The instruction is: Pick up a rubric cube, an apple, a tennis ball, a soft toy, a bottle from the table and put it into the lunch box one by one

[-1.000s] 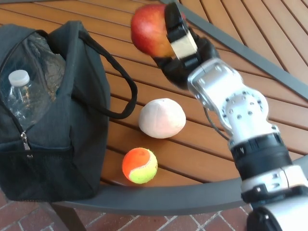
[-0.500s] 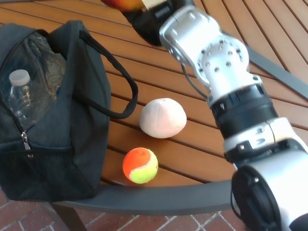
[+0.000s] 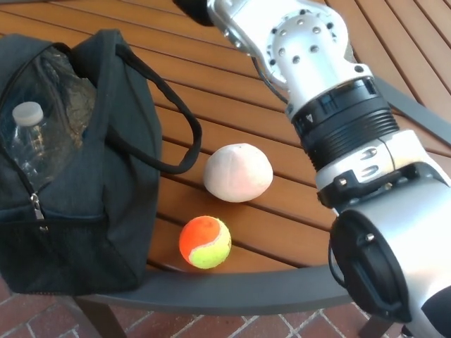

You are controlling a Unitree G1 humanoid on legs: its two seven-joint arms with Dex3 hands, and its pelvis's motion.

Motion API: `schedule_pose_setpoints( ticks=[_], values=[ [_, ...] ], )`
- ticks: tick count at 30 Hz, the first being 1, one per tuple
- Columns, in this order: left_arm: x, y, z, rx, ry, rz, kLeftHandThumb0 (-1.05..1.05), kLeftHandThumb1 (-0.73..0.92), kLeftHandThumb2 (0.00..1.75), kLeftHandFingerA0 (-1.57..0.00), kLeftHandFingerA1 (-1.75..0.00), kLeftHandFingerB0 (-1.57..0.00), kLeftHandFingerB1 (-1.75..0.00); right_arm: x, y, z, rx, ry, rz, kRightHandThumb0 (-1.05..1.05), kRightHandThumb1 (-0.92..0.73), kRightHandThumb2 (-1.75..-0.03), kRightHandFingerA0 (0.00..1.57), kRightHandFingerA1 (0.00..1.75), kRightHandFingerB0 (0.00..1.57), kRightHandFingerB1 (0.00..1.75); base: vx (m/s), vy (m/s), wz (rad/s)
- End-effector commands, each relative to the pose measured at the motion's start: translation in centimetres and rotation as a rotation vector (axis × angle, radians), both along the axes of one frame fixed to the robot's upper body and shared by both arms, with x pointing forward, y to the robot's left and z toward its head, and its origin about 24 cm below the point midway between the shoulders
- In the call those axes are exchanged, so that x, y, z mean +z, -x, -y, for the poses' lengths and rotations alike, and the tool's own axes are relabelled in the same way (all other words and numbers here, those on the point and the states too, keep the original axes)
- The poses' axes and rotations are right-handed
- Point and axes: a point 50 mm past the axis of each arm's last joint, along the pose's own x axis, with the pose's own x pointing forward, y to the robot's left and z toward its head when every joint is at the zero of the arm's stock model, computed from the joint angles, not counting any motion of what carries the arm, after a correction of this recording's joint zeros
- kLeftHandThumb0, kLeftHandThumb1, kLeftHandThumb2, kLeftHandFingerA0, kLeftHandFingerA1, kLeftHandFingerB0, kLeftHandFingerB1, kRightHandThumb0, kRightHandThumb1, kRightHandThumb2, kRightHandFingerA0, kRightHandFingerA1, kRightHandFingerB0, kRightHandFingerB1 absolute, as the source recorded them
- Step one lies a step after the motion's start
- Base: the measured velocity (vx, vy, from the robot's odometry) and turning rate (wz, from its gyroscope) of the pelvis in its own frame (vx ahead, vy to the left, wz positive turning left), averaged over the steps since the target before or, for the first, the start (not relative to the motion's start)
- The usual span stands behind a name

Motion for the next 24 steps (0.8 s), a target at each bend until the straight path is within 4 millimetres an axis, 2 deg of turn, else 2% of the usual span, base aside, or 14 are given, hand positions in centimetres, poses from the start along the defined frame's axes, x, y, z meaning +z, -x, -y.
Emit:
schedule_pose_setpoints(
  ticks=[1,2,3,6,8,9,12,16,17,18,19,22,23,24],
  values=[
    [0.2,-0.5,0.3,0.003,-0.023,0.028,-0.11,0.51,1.11,-1.1,-1.2,-1.04,-1.13,2.8,7.8,-11.3,0.327,0.312,0.381,-0.22,-0.37,-1.52,1.1,1.68,0.97,1.53,0.0,0.0,0.0],
    [0.2,-0.5,0.3,0.007,-0.018,0.026,-0.11,0.51,1.11,-1.1,-1.2,-1.04,-1.13,2.2,7.4,-11.1,0.32,0.365,0.403,-0.22,-0.37,-1.52,1.1,1.68,0.97,1.53,0.0,0.0,0.0],
    [0.2,-0.5,0.4,0.002,-0.021,0.025,-0.1,0.51,1.11,-1.09,-1.19,-1.02,-1.15,1.1,6.9,-10.7,0.307,0.452,0.438,-0.27,-0.29,-1.56,1.14,1.63,1.03,1.52,0.0,0.0,0.0],
    [0.2,-0.5,0.4,-0.009,-0.031,0.027,-0.09,0.5,1.1,-1.11,-1.18,-1.02,-1.15,-0.1,6.4,-10.4,0.288,0.543,0.453,-0.3,-0.28,-1.52,1.14,1.64,1.04,1.52,0.0,0.0,0.0],
    [0.2,-0.7,0.5,0.001,-0.025,0.026,-0.09,0.53,1.09,-1.12,-1.2,-1.03,-1.15,-0.8,6.4,-10.4,0.293,0.55,0.449,-0.31,-0.31,-1.47,1.16,1.66,1.05,1.53,0.0,0.0,0.0],
    [0.2,-0.7,0.5,-0.006,-0.031,0.025,-0.09,0.52,1.09,-1.12,-1.19,-1.04,-1.16,-1.0,6.5,-10.5,0.3,0.555,0.452,-0.31,-0.28,-1.53,1.15,1.64,1.13,1.47,0.0,0.0,0.0],
    [0.2,-0.7,0.6,0.001,-0.022,0.028,-0.09,0.53,1.08,-1.1,-1.21,-1.02,-1.15,-1.3,7.0,-11.0,0.32,0.578,0.45,-0.32,-0.28,-1.52,1.15,1.64,1.17,1.44,0.0,0.0,0.0],
    [0.2,-0.7,0.8,0.006,-0.015,0.033,-0.1,0.54,1.08,-1.11,-1.22,-1.03,-1.18,-1.8,8.2,-12.2,0.374,0.581,0.486,-0.39,-0.19,-1.58,1.18,1.67,1.19,1.46,0.0,0.0,0.0],
    [0.2,-0.7,0.9,0.022,0.002,0.039,-0.08,0.55,1.08,-1.1,-1.24,-1.03,-1.16,-1.7,8.5,-12.5,0.383,0.574,0.495,-0.14,-0.44,-1.23,1.33,1.32,1.41,1.34,0.0,0.0,0.0],
    [0.2,-0.6,0.9,0.04,0.024,0.049,-0.08,0.55,1.08,-1.1,-1.24,-1.03,-1.16,-1.6,8.9,-12.9,0.393,0.564,0.499,-0.14,-0.44,-1.23,1.33,1.32,1.41,1.34,0.0,0.0,0.0],
    [0.2,-0.7,1.0,0.027,0.006,0.044,-0.1,0.54,1.04,-1.11,-1.27,-1.06,-1.16,-1.5,9.0,-12.9,0.395,0.557,0.497,-0.42,-0.17,-1.6,1.19,1.73,1.18,1.57,0.0,0.0,0.0],
    [0.2,-0.6,1.2,0.013,-0.002,0.034,-0.12,0.57,1.01,-1.11,-1.26,-1.06,-1.17,-1.0,9.4,-13.2,0.398,0.547,0.503,-0.33,-0.09,-1.7,1.17,1.73,1.13,1.55,0.0,0.0,0.0],
    [0.2,-0.6,1.3,0.007,-0.006,0.031,-0.12,0.55,1.04,-1.1,-1.22,-1.03,-1.14,-0.7,9.5,-13.4,0.399,0.56,0.527,-0.17,-0.42,-1.21,1.35,1.32,1.41,1.34,0.0,0.0,0.0],
    [0.2,-0.6,1.3,-0.003,-0.017,0.028,-0.12,0.55,1.04,-1.1,-1.22,-1.03,-1.14,-0.5,9.7,-13.5,0.399,0.577,0.556,-0.17,-0.42,-1.21,1.35,1.32,1.41,1.34,0.0,0.0,0.0]
  ],
)
